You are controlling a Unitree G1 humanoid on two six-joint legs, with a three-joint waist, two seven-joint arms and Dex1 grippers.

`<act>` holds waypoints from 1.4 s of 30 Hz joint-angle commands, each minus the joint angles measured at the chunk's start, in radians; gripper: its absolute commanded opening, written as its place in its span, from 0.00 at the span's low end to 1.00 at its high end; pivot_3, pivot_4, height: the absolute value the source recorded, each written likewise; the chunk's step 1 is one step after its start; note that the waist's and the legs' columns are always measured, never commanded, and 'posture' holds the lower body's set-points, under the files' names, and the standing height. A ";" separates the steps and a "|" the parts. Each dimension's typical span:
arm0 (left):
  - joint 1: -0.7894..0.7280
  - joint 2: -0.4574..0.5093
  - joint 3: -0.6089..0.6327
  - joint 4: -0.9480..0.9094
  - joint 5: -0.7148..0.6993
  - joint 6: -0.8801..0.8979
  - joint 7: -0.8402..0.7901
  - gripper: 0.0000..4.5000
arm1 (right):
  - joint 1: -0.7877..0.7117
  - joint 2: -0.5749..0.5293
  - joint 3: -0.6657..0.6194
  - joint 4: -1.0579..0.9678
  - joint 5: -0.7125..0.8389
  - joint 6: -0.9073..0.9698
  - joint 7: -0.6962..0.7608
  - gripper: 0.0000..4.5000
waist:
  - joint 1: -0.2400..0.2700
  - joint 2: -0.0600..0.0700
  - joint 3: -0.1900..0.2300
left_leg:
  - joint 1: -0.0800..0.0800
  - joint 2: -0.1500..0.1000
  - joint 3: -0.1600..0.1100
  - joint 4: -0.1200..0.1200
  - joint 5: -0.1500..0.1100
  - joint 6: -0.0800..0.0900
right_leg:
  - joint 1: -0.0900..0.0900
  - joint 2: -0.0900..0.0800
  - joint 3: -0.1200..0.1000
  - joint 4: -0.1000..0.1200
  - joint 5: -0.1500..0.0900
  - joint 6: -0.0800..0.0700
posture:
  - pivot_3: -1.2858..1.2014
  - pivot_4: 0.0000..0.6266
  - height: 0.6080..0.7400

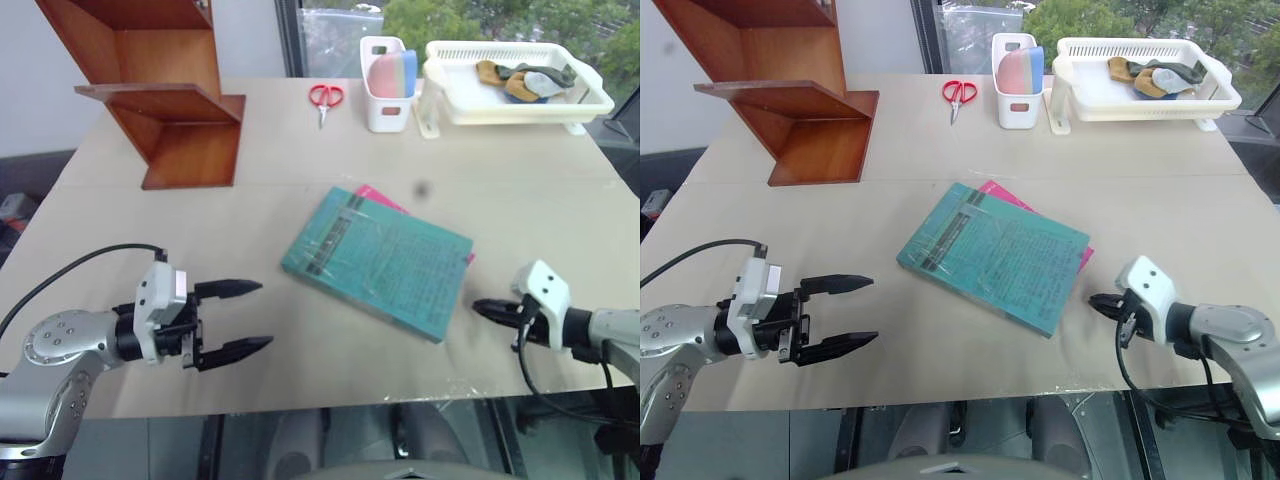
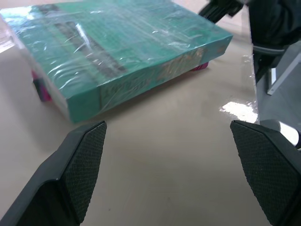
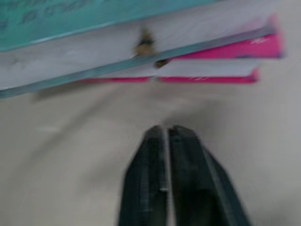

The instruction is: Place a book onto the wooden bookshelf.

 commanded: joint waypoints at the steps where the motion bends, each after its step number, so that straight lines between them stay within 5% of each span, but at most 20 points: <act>1: -0.004 0.009 -0.021 -0.052 -0.011 -0.005 -0.015 1.00 | -0.057 0.037 0.062 -0.007 -0.025 -0.011 -0.030 0.01 | -0.003 0.000 0.000 | 0.000 0.000 0.000 0.000 0.000 0.000 | 0.000 0.000 0.000 0.000 0.000 0.000 | 0.52 0.24 1.00; 15: 0.025 -0.004 -0.025 -0.043 0.011 0.000 0.049 1.00 | -0.172 0.216 0.234 0.049 -0.053 -0.059 -0.052 0.01 | -0.002 0.000 0.000 | 0.000 0.000 0.000 0.002 0.000 0.000 | 0.000 0.001 0.000 0.001 0.000 0.000 | 0.52 0.24 1.00; 20: 0.048 -0.063 -0.023 -0.075 -0.060 0.133 0.198 1.00 | -0.030 0.086 0.116 0.084 -0.068 -0.229 0.063 0.01 | 0.006 0.000 0.000 | -0.001 0.000 0.000 0.003 0.000 0.000 | 0.000 0.000 0.000 0.001 0.000 0.000 | 0.52 0.24 1.00; 24: 0.048 -0.111 -0.024 -0.109 -0.189 0.304 0.330 1.00 | 0.179 -0.003 -0.100 -0.030 0.054 -0.260 0.179 0.43 | 0.018 0.000 -0.001 | -0.001 0.000 -0.002 0.003 0.000 0.001 | 0.001 0.000 -0.001 0.001 0.000 0.000 | 0.52 0.24 1.00; 29: -0.013 -0.185 -0.046 -0.101 -0.334 0.480 0.500 1.00 | 0.290 0.013 -0.315 -0.209 0.216 -0.246 0.184 0.98 | 0.008 0.000 -0.002 | 0.002 0.001 -0.002 0.004 0.000 0.000 | 0.002 0.002 0.000 0.004 0.000 0.001 | 0.52 0.24 1.00; 42: -0.178 -0.407 -0.056 0.071 -0.766 0.760 1.009 1.00 | 0.066 0.035 -0.276 -0.336 0.267 -0.259 0.038 0.99 | 0.003 -0.005 -0.005 | 0.006 0.000 -0.003 0.007 0.000 0.000 | 0.003 0.001 0.004 0.011 0.000 0.000 | 0.52 0.24 1.00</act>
